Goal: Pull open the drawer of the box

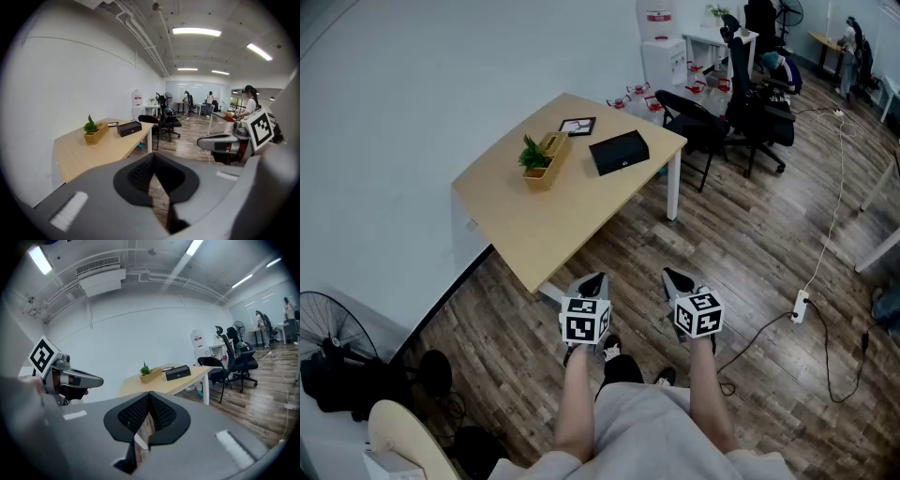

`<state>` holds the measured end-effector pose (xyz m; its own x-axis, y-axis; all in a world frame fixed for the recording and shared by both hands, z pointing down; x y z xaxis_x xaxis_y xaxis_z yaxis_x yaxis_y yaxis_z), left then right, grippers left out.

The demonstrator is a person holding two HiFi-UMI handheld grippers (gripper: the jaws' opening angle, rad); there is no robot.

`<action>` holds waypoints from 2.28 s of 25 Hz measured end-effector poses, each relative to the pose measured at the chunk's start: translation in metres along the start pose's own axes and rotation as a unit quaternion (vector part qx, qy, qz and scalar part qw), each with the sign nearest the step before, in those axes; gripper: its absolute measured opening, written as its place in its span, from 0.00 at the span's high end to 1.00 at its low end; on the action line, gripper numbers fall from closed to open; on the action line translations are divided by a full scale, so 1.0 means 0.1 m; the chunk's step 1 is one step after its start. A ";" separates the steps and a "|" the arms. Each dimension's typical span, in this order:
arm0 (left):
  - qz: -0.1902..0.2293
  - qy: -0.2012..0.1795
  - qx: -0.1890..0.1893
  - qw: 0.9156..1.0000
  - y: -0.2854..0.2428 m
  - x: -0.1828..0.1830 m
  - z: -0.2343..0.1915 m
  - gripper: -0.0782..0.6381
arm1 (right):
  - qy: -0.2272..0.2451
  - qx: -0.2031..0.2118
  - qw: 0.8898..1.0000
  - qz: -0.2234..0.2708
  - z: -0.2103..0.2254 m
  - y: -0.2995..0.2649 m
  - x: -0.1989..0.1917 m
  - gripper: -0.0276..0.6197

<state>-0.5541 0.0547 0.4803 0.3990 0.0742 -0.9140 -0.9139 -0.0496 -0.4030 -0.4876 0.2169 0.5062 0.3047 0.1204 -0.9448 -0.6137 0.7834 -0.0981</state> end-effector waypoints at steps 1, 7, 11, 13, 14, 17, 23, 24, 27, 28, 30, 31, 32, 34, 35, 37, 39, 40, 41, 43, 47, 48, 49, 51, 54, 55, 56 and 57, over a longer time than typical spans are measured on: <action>0.008 0.011 -0.002 1.000 0.00 0.00 0.03 0.82 | -0.002 -0.002 1.000 -0.004 0.03 0.02 -0.01 0.95; 0.083 0.060 0.003 0.995 0.01 0.10 -0.04 0.82 | -0.021 -0.007 1.000 -0.021 0.19 0.05 -0.04 0.95; 0.098 0.078 0.006 0.992 -0.01 0.14 -0.14 0.82 | -0.037 -0.008 0.999 0.003 0.24 0.07 0.00 0.95; 0.092 0.075 0.004 0.993 -0.10 0.17 -0.16 0.82 | -0.029 -0.013 0.999 0.006 0.31 0.04 0.04 0.95; 0.091 0.075 0.001 0.993 -0.15 0.18 -0.15 0.82 | -0.024 -0.017 1.000 0.005 0.36 0.02 0.05 0.95; 0.088 0.073 -0.007 0.993 -0.37 0.20 -0.11 0.82 | -0.026 -0.028 0.999 0.009 0.55 -0.05 0.11 0.95; 0.092 0.089 0.001 0.992 -0.92 0.37 -0.34 0.82 | -0.017 -0.044 0.999 0.013 0.98 -0.37 0.25 0.95; 0.094 0.097 0.003 0.991 -1.02 0.40 -0.39 0.82 | -0.016 -0.042 0.999 0.013 1.06 -0.44 0.28 0.95; 0.093 0.106 0.004 0.990 -1.42 0.49 -0.51 0.82 | -0.021 -0.039 0.999 0.010 1.36 -0.70 0.35 0.95; 0.088 0.106 0.004 0.990 -1.58 0.50 -0.57 0.82 | -0.025 -0.044 0.999 0.008 1.48 -0.82 0.37 0.95; 0.075 0.109 0.008 0.991 -1.89 0.53 -0.73 0.82 | -0.031 -0.061 0.998 0.002 1.74 -1.08 0.41 0.95; 0.072 0.113 0.010 0.991 -2.04 0.57 -0.80 0.82 | -0.029 -0.070 0.997 0.000 1.87 -1.21 0.45 0.95; 0.073 0.117 0.012 0.990 -2.19 0.62 -0.87 0.82 | -0.024 -0.077 0.997 -0.002 1.99 -1.36 0.52 0.95; 0.074 0.119 0.014 0.990 -2.49 0.75 -1.03 0.82 | -0.016 -0.082 0.996 0.005 2.20 -1.69 0.69 0.95; 0.074 0.116 0.016 0.990 -2.65 0.83 -1.12 0.82 | -0.017 -0.080 0.997 0.011 2.28 -1.88 0.79 0.95; 0.075 0.115 0.021 0.990 -2.93 0.98 -1.33 0.82 | -0.032 -0.061 0.997 0.018 2.40 -2.27 0.96 0.95; 0.080 0.121 0.028 0.989 -3.21 1.18 -1.56 0.82 | -0.061 -0.029 0.998 0.018 2.49 -2.69 1.14 0.95; 0.084 0.125 0.031 0.988 -3.35 1.28 -1.68 0.82 | -0.076 -0.013 0.997 0.019 2.53 -2.90 1.22 0.95; 0.085 0.128 0.033 0.988 -3.49 1.38 -1.79 0.82 | -0.086 0.004 0.996 0.016 2.55 -3.09 1.29 0.95; 0.088 0.135 0.040 0.986 -3.72 1.53 -2.01 0.82 | -0.099 0.046 0.994 -0.005 2.53 -3.45 1.38 0.95; 0.090 0.155 0.050 0.983 -4.05 1.67 -2.34 0.82 | -0.071 0.103 0.990 -0.061 2.41 -4.01 1.46 0.95; 0.087 0.159 0.049 0.982 -4.11 1.66 -2.37 0.82 | -0.051 0.103 0.991 -0.070 2.42 -4.10 1.45 0.95; 0.083 0.161 0.048 0.982 -4.18 1.64 -2.40 0.82 | -0.034 0.102 0.991 -0.076 2.45 -4.19 1.44 0.95; 0.071 0.164 0.047 0.983 -4.28 1.55 -2.43 0.82 | -0.008 0.099 0.992 -0.082 2.53 -4.34 1.42 0.95; 0.060 0.171 0.055 0.982 -4.35 1.43 -2.51 0.82 | 0.020 0.097 0.991 -0.086 2.64 -4.55 1.37 0.95; 0.059 0.173 0.063 0.981 -4.34 1.39 -2.56 0.82 | 0.029 0.101 0.991 -0.088 2.65 -4.62 1.35 0.95; 0.059 0.175 0.074 0.980 -4.32 1.36 -2.61 0.82 | 0.041 0.106 0.989 -0.091 2.66 -4.69 1.35 0.95; 0.059 0.178 0.088 0.978 -4.29 1.34 -2.68 0.82 | 0.054 0.113 0.988 -0.094 2.66 -4.77 1.35 0.95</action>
<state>-0.0888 -0.1807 0.5181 0.2620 -0.2755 -0.9249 -0.9413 0.1382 -0.3079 0.0396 0.0220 0.5084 0.3098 -0.0967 -0.9459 -0.3709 0.9037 -0.2139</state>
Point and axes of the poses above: the fingertips, and each gripper's own axes: y backward along the fingers, z to its right, x out of its top, the point moved 2 cm from there along y, backward along the fingers, and after that the axes turned 9 degrees about z, right-handed, at the moved point
